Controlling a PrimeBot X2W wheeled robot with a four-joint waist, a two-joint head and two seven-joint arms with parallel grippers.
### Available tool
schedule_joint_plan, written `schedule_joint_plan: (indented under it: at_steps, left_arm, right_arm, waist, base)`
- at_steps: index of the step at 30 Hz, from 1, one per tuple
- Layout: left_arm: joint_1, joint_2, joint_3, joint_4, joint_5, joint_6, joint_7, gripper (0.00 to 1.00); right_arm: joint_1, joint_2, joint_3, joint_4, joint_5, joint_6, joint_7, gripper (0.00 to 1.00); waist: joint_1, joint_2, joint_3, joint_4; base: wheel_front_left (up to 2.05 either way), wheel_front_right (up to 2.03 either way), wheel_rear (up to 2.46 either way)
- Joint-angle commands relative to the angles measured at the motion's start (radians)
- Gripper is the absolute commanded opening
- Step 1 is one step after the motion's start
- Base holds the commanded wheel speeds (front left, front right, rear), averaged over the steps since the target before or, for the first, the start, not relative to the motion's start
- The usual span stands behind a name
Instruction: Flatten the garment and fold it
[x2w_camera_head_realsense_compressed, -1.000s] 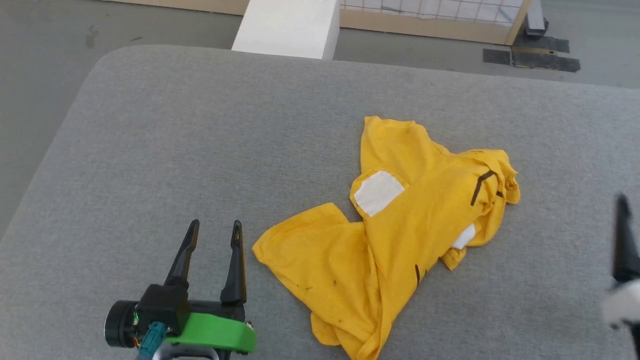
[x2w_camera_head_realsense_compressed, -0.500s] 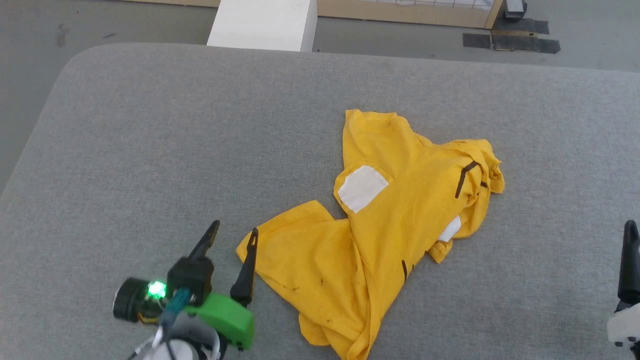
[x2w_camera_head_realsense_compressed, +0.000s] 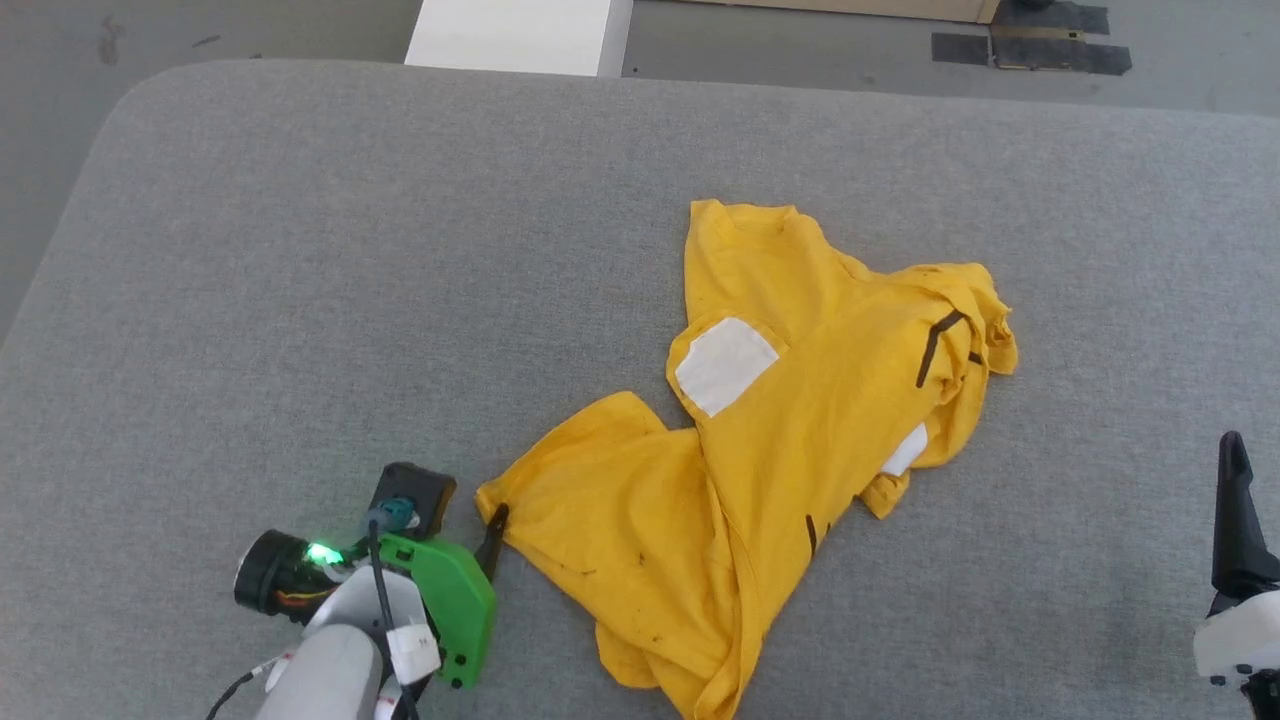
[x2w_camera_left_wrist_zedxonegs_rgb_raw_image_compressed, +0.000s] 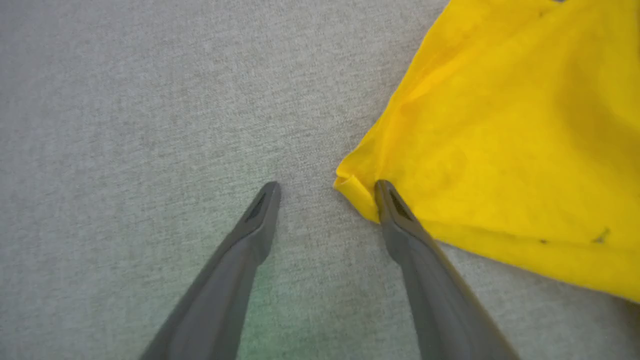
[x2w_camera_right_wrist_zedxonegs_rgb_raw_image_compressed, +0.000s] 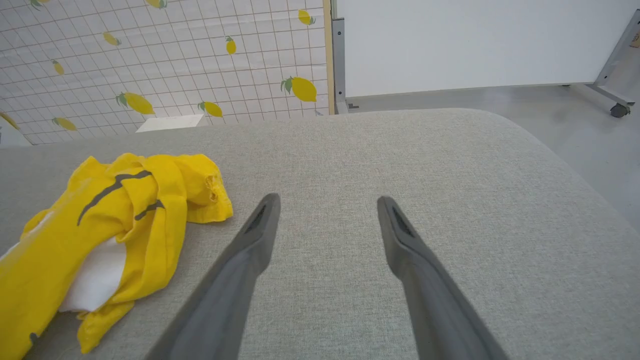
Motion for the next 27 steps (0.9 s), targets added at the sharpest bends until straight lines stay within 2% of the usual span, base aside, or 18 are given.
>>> schedule_joint_plan:
  at_steps: [1, 2, 7, 9, 11, 16, 18, 22, 23, 25, 26, 27]
  left_arm:
    - [-0.011, 0.001, -0.021, 0.023, -0.023, -0.005, 0.010, 0.42]
    - [-0.016, 0.000, -0.035, 0.028, -0.036, -0.006, 0.002, 0.00]
    - [-0.037, -0.012, -0.049, 0.026, -0.082, -0.006, -0.065, 0.00]
    - [-0.044, -0.012, -0.027, 0.013, -0.090, 0.011, -0.097, 0.00]
    - [-0.045, -0.006, 0.008, -0.013, -0.096, 0.044, -0.132, 0.00]
    - [-0.008, 0.030, 0.132, -0.104, -0.110, 0.166, -0.195, 0.00]
    - [0.034, 0.044, 0.171, -0.129, -0.123, 0.197, -0.192, 0.00]
    - [0.120, 0.044, 0.203, -0.134, -0.153, 0.229, -0.154, 0.00]
    - [0.132, 0.037, 0.202, -0.130, -0.161, 0.229, -0.149, 0.03]
    - [0.153, 0.013, 0.204, -0.126, -0.184, 0.232, -0.152, 0.76]
    - [0.160, 0.001, 0.204, -0.122, -0.194, 0.235, -0.158, 1.00]
    - [0.162, -0.008, 0.203, -0.119, -0.199, 0.235, -0.165, 1.00]
  right_arm:
    - [-0.014, 0.001, 0.001, -0.007, 0.004, -0.001, 0.004, 1.00]
    - [-0.016, 0.001, 0.000, -0.009, 0.004, -0.001, 0.006, 1.00]
    - [-0.019, 0.001, -0.007, -0.010, 0.007, -0.001, 0.013, 1.00]
    - [-0.021, 0.001, -0.003, -0.008, 0.009, -0.001, 0.014, 1.00]
    - [-0.024, 0.001, -0.003, -0.008, 0.010, -0.001, 0.015, 1.00]
    - [-0.022, 0.001, -0.008, -0.007, 0.010, -0.001, 0.018, 1.00]
    - [-0.019, 0.001, -0.012, -0.007, 0.010, -0.001, 0.019, 1.00]
    - [-0.015, 0.001, -0.017, -0.005, 0.009, -0.001, 0.022, 1.00]
    - [-0.014, 0.001, -0.017, -0.004, 0.009, -0.001, 0.024, 1.00]
    - [-0.014, 0.001, -0.017, -0.002, 0.010, -0.001, 0.026, 1.00]
    - [-0.013, 0.001, -0.015, -0.002, 0.009, -0.001, 0.027, 1.00]
    - [-0.014, 0.001, -0.013, -0.001, 0.009, -0.001, 0.028, 1.00]
  waist:
    - [0.0000, 0.0000, 0.005, -0.002]
    - [0.0000, 0.0000, 0.007, -0.002]
    - [0.0000, 0.0000, 0.003, 0.006]
    - [0.0000, 0.0000, -0.005, 0.009]
    - [0.0000, 0.0000, -0.011, 0.012]
    - [0.0000, 0.0000, -0.024, 0.022]
    - [0.0000, 0.0000, -0.025, 0.025]
    - [0.0000, 0.0000, -0.024, 0.027]
    - [0.0000, 0.0000, -0.023, 0.028]
    - [0.0000, 0.0000, -0.022, 0.031]
    - [0.0000, 0.0000, -0.021, 0.033]
    - [0.0000, 0.0000, -0.021, 0.034]
  base:
    - [0.00, 0.00, 0.00]
    - [0.00, 0.00, 0.00]
    - [0.00, 0.00, 0.00]
    - [0.00, 0.00, 0.00]
    - [0.00, 0.00, 0.00]
    - [0.00, 0.00, 0.00]
    - [0.00, 0.00, 0.00]
    - [0.00, 0.00, 0.00]
    - [0.00, 0.00, 0.00]
    - [0.00, 0.00, 0.00]
    - [0.00, 0.00, 0.00]
    - [0.00, 0.00, 0.00]
